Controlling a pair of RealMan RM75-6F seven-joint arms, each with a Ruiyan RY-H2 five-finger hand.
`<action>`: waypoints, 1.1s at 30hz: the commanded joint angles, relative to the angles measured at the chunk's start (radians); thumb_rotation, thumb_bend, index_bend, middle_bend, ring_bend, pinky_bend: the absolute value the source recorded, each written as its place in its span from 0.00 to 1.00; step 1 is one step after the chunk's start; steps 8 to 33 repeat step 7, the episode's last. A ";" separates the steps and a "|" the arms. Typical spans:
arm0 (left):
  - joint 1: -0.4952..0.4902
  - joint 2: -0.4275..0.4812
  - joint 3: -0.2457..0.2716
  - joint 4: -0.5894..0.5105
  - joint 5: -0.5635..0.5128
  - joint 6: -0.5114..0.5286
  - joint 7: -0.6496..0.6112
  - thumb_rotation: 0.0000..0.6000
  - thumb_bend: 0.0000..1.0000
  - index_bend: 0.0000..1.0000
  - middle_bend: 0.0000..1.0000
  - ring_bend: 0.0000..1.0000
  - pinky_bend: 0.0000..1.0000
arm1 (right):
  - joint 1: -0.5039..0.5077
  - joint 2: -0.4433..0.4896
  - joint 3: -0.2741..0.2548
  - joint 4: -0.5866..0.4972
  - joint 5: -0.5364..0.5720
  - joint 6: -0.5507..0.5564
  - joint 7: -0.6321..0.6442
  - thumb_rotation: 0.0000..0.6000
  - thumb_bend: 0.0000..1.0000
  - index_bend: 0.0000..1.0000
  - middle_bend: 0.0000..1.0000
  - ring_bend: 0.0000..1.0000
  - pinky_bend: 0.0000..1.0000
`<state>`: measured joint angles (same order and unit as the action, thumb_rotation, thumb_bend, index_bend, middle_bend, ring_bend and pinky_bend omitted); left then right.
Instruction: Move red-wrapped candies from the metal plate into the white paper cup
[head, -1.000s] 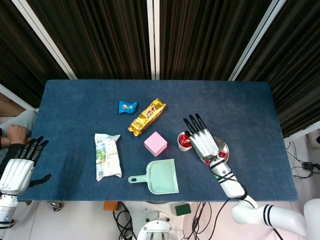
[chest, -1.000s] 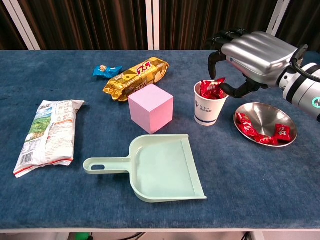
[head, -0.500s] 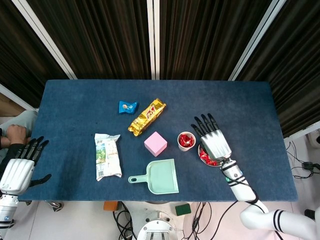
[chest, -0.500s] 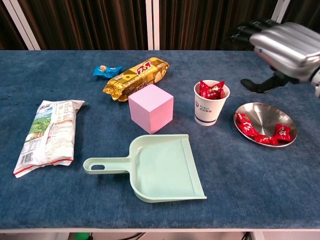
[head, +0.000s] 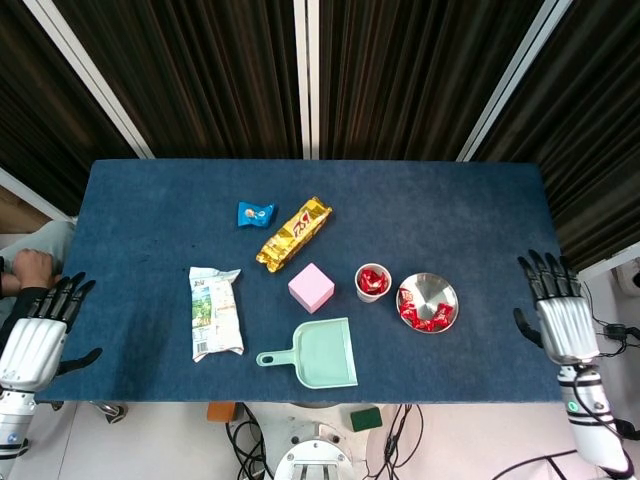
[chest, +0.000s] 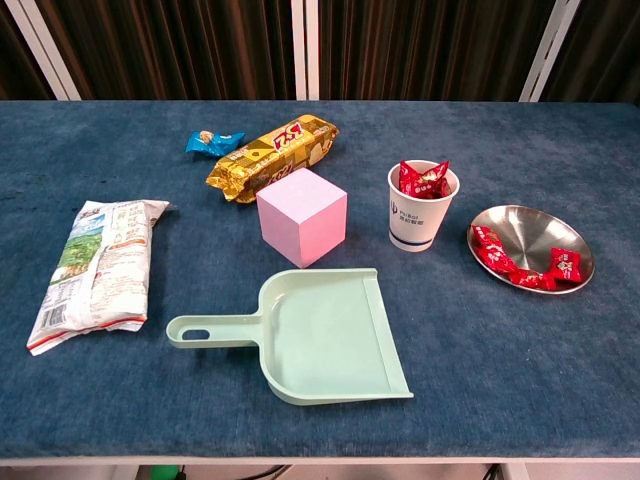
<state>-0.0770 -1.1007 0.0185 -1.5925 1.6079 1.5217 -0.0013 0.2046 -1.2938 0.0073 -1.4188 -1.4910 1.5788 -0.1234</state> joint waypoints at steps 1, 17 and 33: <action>0.001 0.000 0.000 0.001 -0.001 0.001 -0.002 1.00 0.09 0.08 0.03 0.00 0.15 | -0.058 0.028 -0.011 0.040 0.038 0.023 0.066 1.00 0.30 0.00 0.00 0.00 0.00; 0.000 -0.001 0.001 0.003 0.003 -0.001 -0.001 1.00 0.10 0.08 0.03 0.00 0.15 | -0.094 0.036 -0.006 0.049 0.061 0.010 0.075 1.00 0.30 0.00 0.00 0.00 0.00; 0.000 -0.001 0.001 0.003 0.003 -0.001 -0.001 1.00 0.10 0.08 0.03 0.00 0.15 | -0.094 0.036 -0.006 0.049 0.061 0.010 0.075 1.00 0.30 0.00 0.00 0.00 0.00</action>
